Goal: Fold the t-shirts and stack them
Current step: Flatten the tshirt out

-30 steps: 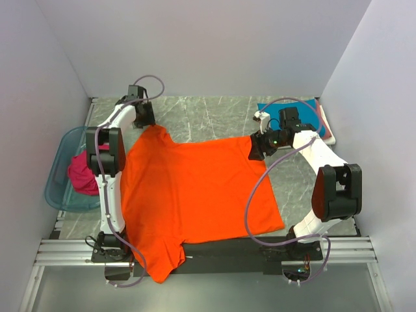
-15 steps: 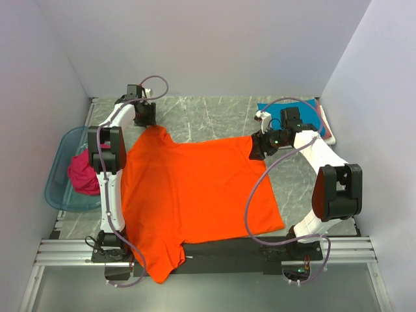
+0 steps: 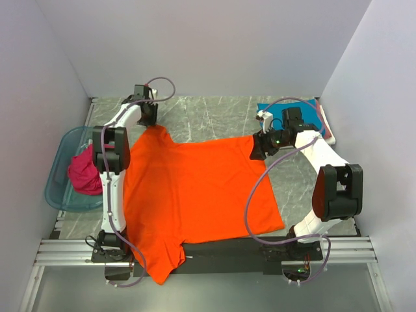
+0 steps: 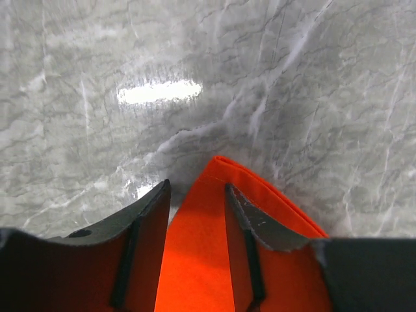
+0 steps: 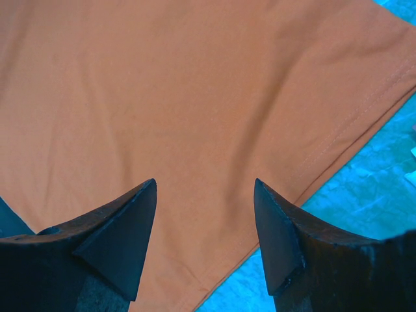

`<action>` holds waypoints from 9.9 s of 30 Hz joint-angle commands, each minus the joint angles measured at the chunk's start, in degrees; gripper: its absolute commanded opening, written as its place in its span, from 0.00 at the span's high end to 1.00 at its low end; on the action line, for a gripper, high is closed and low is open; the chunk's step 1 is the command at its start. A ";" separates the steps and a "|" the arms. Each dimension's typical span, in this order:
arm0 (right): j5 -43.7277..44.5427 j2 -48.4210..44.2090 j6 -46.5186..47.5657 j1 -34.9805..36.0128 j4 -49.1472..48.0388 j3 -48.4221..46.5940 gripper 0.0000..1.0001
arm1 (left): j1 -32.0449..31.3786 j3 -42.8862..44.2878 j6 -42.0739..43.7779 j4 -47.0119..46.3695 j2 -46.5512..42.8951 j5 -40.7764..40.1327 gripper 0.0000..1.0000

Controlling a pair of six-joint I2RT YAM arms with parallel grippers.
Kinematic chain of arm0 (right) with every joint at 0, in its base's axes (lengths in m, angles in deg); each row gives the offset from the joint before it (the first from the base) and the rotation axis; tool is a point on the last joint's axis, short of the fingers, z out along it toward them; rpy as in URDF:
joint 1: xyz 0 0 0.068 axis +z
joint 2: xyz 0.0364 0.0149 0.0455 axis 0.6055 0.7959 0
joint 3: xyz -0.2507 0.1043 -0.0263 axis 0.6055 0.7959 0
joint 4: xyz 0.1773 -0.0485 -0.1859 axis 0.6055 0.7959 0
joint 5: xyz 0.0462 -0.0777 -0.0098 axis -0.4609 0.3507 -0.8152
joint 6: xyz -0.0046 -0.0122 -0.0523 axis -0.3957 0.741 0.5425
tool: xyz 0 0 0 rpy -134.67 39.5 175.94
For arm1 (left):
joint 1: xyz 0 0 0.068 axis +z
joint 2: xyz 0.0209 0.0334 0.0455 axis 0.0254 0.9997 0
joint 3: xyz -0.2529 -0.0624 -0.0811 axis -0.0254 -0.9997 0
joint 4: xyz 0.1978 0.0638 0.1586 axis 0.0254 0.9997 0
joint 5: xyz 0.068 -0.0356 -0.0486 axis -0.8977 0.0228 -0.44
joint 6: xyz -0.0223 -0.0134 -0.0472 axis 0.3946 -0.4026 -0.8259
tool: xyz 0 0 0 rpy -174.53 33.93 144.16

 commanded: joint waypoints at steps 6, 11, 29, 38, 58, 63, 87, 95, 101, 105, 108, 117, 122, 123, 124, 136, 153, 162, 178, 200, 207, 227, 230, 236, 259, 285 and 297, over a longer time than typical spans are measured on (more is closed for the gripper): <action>-3.08 -1.13 0.96 -1.75 0.64 -0.55 0.32 | -3.15 0.06 3.30 1.24 3.09 -10.11 0.50; -4.05 -1.21 0.88 -2.28 0.99 -0.81 0.32 | -3.15 -0.55 3.39 -0.34 1.51 -10.03 0.48; -4.31 -1.48 0.97 -2.54 1.08 -0.81 0.32 | -2.89 -1.08 -1.09 -4.56 -5.26 -2.04 0.46; -4.57 -1.22 1.14 -2.72 1.35 -0.72 0.33 | -1.66 -0.99 -1.88 -5.01 -6.32 0.69 0.47; -4.66 -1.21 1.05 -2.89 1.43 -0.99 0.33 | -2.19 0.50 2.34 -0.52 0.80 0.25 0.58; -4.66 -1.39 1.14 -2.89 1.35 -0.72 0.33 | -2.89 -0.03 2.42 -0.35 2.12 -3.78 0.69; 6.04 12.22 2.20 -1.40 3.99 -14.16 0.35 | -0.70 -17.33 -5.13 -10.80 -17.04 -4.85 1.00; 15.02 21.01 -2.72 4.05 3.28 -24.35 0.45 | 3.70 -21.73 -6.89 -13.09 -18.45 -3.18 1.00; 21.35 26.90 -6.68 5.90 2.93 -31.39 0.53 | 4.32 -20.51 -7.33 -13.09 -17.66 -2.39 1.00; 25.39 29.89 -7.65 5.90 3.02 -33.59 0.57 | 4.32 -20.33 -7.77 -13.88 -17.83 -2.91 0.99; 27.33 30.07 -7.91 5.90 1.70 -32.80 0.57 | 6.16 -21.20 -8.12 -15.11 -18.45 -3.17 1.00; 29.35 33.32 -8.18 5.98 1.79 -35.61 0.59 | 7.92 -22.52 -8.74 -15.99 -19.15 -3.62 1.00; 29.44 36.57 -8.61 6.42 2.92 -40.35 0.59 | 7.92 -22.09 -9.00 -15.73 -18.45 -2.04 1.00; 29.35 37.19 -8.79 6.51 3.36 -41.40 0.58 | 7.92 -22.17 -9.00 -15.73 -18.36 -1.86 1.00; 28.83 38.50 -9.40 6.51 4.06 -43.24 0.58 | 7.92 -22.35 -9.00 -15.81 -18.27 -1.86 1.00; 27.59 42.90 -10.55 6.86 6.00 -48.35 0.52 | 7.83 -21.91 -8.91 -15.73 -18.36 -1.24 1.00; 25.66 48.00 -10.55 7.21 11.54 -56.26 0.64 | 7.83 -21.65 -9.35 -15.64 -18.98 -0.36 0.99; 24.34 47.92 -9.76 7.21 12.51 -55.75 0.98 | 7.31 -21.65 -9.44 -15.73 -19.77 0.07 1.00; 23.37 9.88 -5.89 7.21 6.00 -38.44 1.00 | 6.16 -32.54 -13.39 -26.44 -48.13 7.98 1.00; 35.24 -33.90 0.79 6.08 12.42 -63.47 1.00 | 5.90 -13.50 -22.54 -29.88 -92.89 1.84 1.00; 37.70 -36.99 1.93 4.05 10.75 -63.31 1.00 | 5.81 -12.76 -25.00 -30.49 -93.69 3.06 1.00; 24.53 -29.04 2.29 2.03 -30.33 13.50 1.00 | 5.64 -55.14 -17.00 -42.71 -60.67 12.38 1.00; 22.06 -16.05 2.55 2.12 -34.94 14.23 1.00 | 5.46 -51.28 -16.56 -42.19 -46.96 11.25 1.00; 24.24 3.17 0.88 2.12 -30.83 0.78 1.00 | 4.93 -42.05 -16.12 -39.82 -32.43 9.31 1.00; 16.34 -35.48 4.75 2.12 -5.52 -18.72 1.00 | 4.76 -49.16 -17.88 -43.85 -83.46 4.74 1.00; 30.49 -45.86 5.09 2.03 -10.68 -17.55 1.00 | 4.93 -47.37 -17.79 -44.99 -90.62 10.08 1.00; 23.37 -22.01 6.51 -0.08 -40.31 19.59 1.00 | 1.69 -56.29 -13.84 -52.30 -47.65 14.49 1.00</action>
